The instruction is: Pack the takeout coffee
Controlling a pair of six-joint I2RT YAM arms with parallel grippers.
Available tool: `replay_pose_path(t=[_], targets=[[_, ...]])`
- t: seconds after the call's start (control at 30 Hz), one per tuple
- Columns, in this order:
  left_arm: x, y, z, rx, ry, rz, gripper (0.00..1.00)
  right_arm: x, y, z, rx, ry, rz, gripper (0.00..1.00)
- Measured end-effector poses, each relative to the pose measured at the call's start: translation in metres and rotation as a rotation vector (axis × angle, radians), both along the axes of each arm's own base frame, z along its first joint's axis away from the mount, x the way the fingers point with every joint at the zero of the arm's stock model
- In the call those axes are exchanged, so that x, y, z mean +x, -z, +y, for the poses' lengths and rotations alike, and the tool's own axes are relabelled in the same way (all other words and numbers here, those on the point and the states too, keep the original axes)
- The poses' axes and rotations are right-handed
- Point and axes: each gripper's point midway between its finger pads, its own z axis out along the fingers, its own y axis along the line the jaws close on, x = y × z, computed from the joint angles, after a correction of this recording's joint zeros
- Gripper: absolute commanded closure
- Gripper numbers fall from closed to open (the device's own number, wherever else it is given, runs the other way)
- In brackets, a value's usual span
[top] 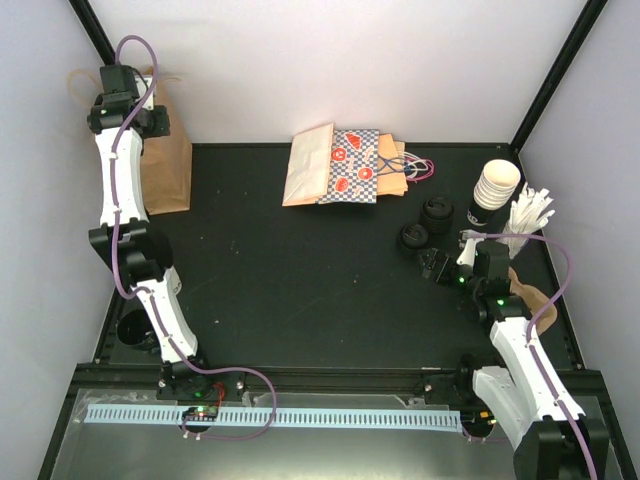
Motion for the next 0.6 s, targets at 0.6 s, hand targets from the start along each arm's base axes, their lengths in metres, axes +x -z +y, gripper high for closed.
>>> replay_pose_path(t=[0.6], targets=[[-0.068, -0.119, -0.118, 0.008, 0.227, -0.209, 0.98, 0.0, -0.007, 0.001, 0.007, -0.007, -0.026, 0.0]])
